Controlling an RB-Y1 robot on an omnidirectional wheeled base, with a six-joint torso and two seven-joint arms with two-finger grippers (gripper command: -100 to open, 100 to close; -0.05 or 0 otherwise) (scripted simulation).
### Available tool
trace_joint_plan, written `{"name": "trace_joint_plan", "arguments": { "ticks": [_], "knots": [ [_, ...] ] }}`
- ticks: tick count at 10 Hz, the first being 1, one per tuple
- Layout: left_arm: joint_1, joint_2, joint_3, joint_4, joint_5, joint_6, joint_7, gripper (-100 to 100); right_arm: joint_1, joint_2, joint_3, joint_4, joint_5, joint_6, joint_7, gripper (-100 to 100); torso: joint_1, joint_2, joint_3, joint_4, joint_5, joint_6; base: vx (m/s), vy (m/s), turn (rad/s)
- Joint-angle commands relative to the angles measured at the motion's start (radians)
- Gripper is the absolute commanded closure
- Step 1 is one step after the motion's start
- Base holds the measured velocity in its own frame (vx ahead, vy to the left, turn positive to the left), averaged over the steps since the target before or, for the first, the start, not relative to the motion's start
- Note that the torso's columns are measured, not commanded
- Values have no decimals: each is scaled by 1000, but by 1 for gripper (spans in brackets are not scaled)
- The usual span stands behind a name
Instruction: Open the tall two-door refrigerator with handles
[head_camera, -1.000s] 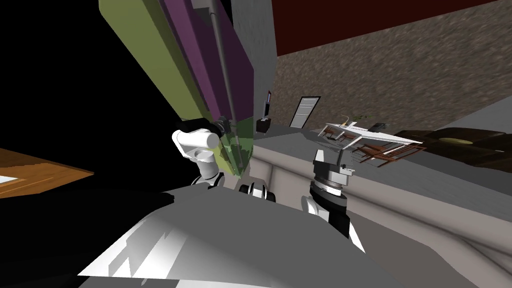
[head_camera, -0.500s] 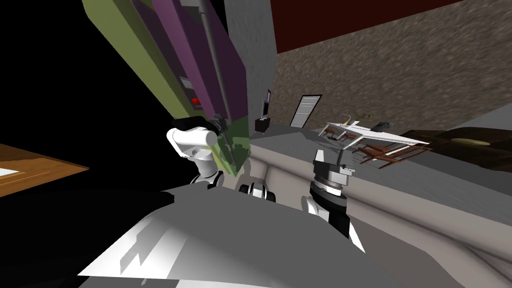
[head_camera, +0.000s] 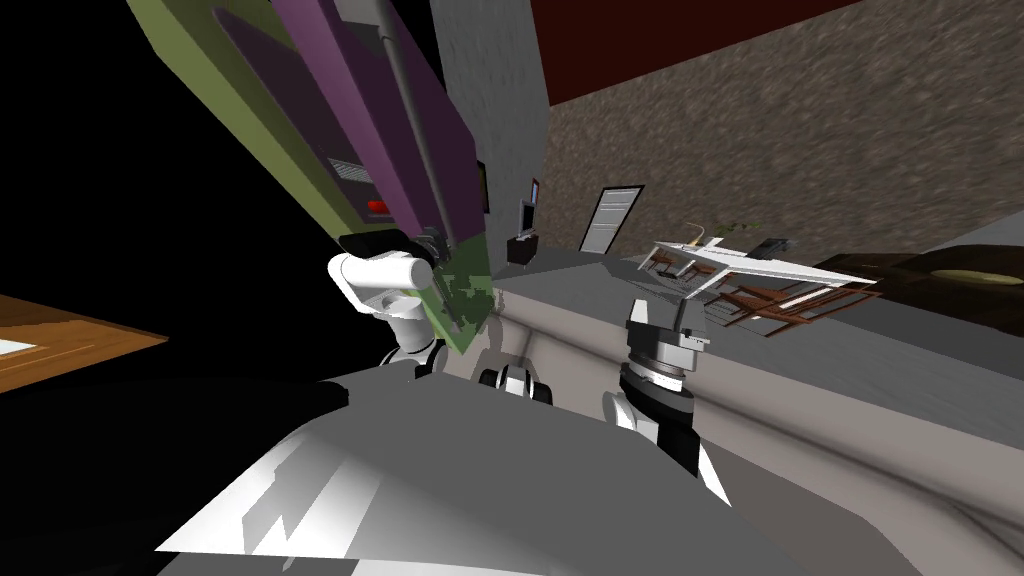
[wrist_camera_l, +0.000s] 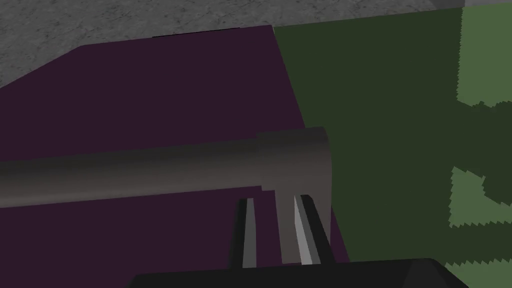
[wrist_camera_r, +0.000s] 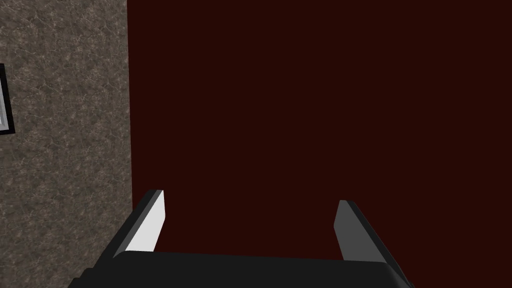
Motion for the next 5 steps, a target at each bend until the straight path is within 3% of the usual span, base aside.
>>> {"name": "trace_joint_plan", "arguments": {
  "ticks": [1, 4, 5],
  "knots": [
    [-27, 6, -5, 7, 16, 45, 2, -100, 0, 0, 0, 0, 0, 0, 0, 0, -3, -2, -2, -1, 0, 0, 46, 138, -53],
    [-28, 3, -10, -7, 13, 47, 2, -100, 0, 0, 0, 0, 0, 0, 0, 0, -18, -6, -5, -3, -5, 1, 18, 43, -3],
    [-27, 3, -10, -6, 13, 46, 2, 100, 0, 0, 0, 0, 0, 0, 0, 0, -20, -4, -3, -2, -6, 1, 0, 0, 0]
  ]
}}
